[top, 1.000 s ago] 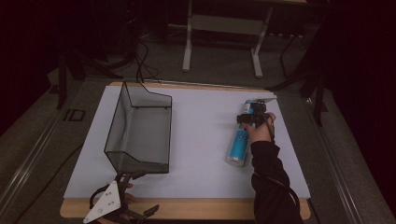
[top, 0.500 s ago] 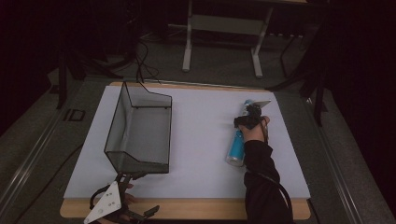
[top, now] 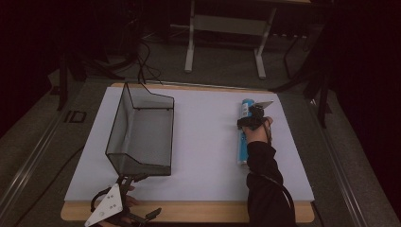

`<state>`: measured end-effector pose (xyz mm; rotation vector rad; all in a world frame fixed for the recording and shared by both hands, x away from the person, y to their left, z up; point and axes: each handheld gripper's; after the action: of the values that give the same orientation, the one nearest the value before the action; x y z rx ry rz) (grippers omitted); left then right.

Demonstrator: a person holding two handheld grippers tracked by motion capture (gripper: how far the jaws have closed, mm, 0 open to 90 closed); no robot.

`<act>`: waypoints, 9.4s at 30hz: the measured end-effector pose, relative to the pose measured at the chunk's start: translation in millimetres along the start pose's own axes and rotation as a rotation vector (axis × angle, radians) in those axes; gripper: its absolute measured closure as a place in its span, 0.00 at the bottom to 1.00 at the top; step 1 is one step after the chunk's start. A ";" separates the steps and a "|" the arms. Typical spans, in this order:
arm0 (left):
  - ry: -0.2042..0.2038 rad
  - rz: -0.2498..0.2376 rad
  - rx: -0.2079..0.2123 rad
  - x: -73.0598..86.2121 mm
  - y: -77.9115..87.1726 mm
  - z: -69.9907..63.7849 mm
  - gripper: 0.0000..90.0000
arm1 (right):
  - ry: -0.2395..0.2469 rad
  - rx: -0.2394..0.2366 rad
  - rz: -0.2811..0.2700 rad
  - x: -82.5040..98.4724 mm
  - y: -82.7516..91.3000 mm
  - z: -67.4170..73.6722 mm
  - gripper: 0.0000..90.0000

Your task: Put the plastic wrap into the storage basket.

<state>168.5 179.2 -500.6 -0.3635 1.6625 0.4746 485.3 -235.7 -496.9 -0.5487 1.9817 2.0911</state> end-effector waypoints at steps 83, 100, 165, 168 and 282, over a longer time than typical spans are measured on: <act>-0.011 0.015 0.012 1.2 -2.1 -1.9 0.01 | 1.150 -0.274 0.120 26.6 43.3 72.4 0.19; -0.012 0.020 0.019 1.4 -1.9 -1.8 0.01 | 1.121 -0.233 0.208 19.8 18.8 75.1 0.10; -0.016 0.023 0.010 1.4 -3.1 -1.5 0.01 | 0.623 -0.370 -0.015 -38.2 109.4 108.8 0.35; -0.013 0.019 0.010 1.2 -2.3 -1.3 0.01 | 0.577 -0.397 -0.045 -46.0 116.4 122.5 0.35; -0.026 0.028 0.017 1.2 -0.1 -1.6 0.01 | 0.605 -0.433 -0.351 -0.6 73.5 249.5 0.16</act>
<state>167.0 178.4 -501.6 -0.3211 1.6472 0.4841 425.6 6.3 -422.6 -1.6412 1.4818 2.2881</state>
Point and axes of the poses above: each handheld gripper's, and its own axes: y roughly backward along the jaws, x roughly out of its underside, z roughly to its left, and after that the axes turned 13 degrees about y, right-handed
